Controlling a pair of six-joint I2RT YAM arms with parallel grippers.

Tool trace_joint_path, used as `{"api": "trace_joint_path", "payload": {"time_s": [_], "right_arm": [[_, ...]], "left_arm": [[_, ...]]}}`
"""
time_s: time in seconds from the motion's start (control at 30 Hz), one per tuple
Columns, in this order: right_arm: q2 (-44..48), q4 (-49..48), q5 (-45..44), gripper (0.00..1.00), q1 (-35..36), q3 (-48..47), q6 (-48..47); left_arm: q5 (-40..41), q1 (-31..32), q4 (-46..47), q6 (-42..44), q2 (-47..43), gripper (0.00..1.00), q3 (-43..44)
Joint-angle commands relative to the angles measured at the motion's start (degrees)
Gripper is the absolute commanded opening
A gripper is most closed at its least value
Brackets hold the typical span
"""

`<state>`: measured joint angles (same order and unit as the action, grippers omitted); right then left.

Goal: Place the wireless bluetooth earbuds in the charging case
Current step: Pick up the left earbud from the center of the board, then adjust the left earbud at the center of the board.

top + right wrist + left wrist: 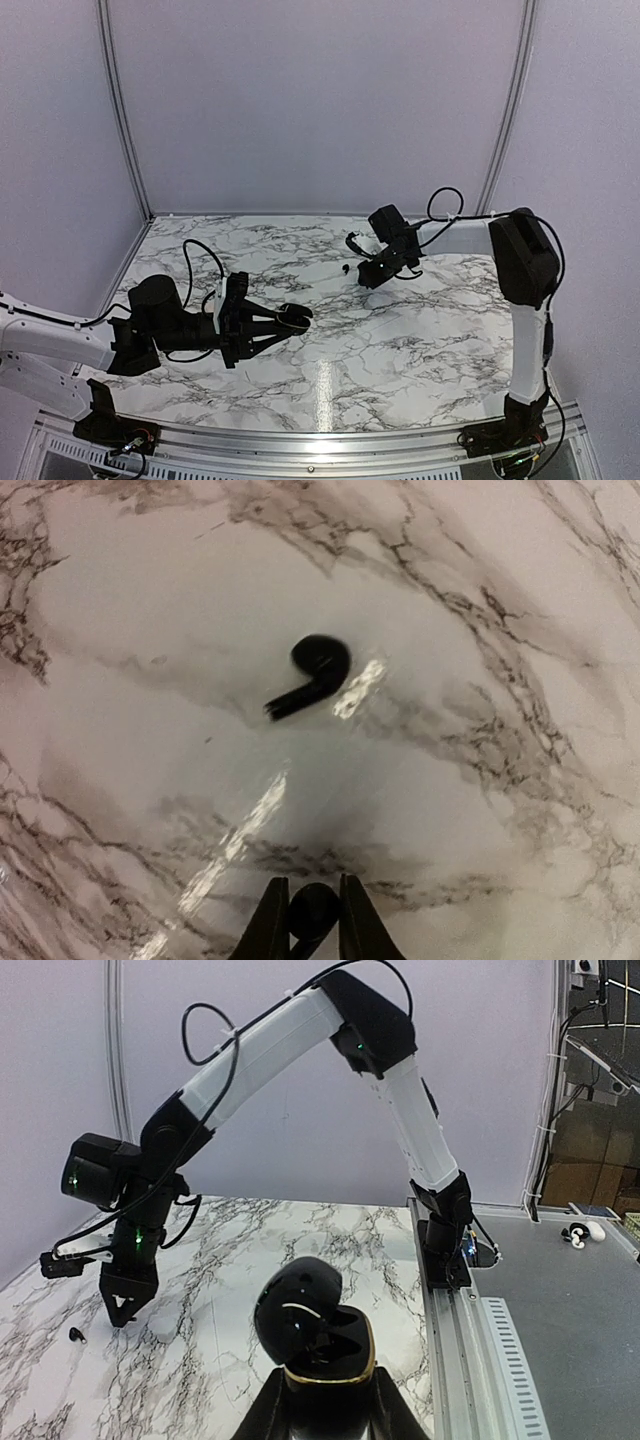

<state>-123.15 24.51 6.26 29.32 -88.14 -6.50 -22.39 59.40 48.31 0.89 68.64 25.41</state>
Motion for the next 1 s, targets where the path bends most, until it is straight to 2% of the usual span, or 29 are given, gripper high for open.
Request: {"api": "trace_joint_path", "payload": {"time_s": [0.0, 0.13, 0.37, 0.67, 0.97], "right_arm": [[10.58, -0.21, 3.23, 0.12, 5.56, 8.34, 0.23], [17.81, 0.08, 5.23, 0.12, 11.49, 15.79, 1.89], [23.04, 4.34, 4.59, 0.12, 21.95, 22.00, 3.66], [20.67, 12.57, 0.30, 0.12, 28.07, 20.66, 2.95], [18.40, 21.35, -2.86, 0.12, 30.15, 16.06, 2.97]], "left_arm": [[0.16, -0.33, 1.17, -0.35, -1.50, 0.00, -0.79], [0.14, -0.42, 1.12, -0.49, -2.48, 0.00, -1.42], [0.32, -0.42, 1.10, -0.53, -4.87, 0.00, -3.11], [0.13, -0.42, 0.95, -0.53, -5.87, 0.00, -4.18], [0.56, -0.42, 0.86, -2.29, -6.77, 0.00, -4.91]]}}
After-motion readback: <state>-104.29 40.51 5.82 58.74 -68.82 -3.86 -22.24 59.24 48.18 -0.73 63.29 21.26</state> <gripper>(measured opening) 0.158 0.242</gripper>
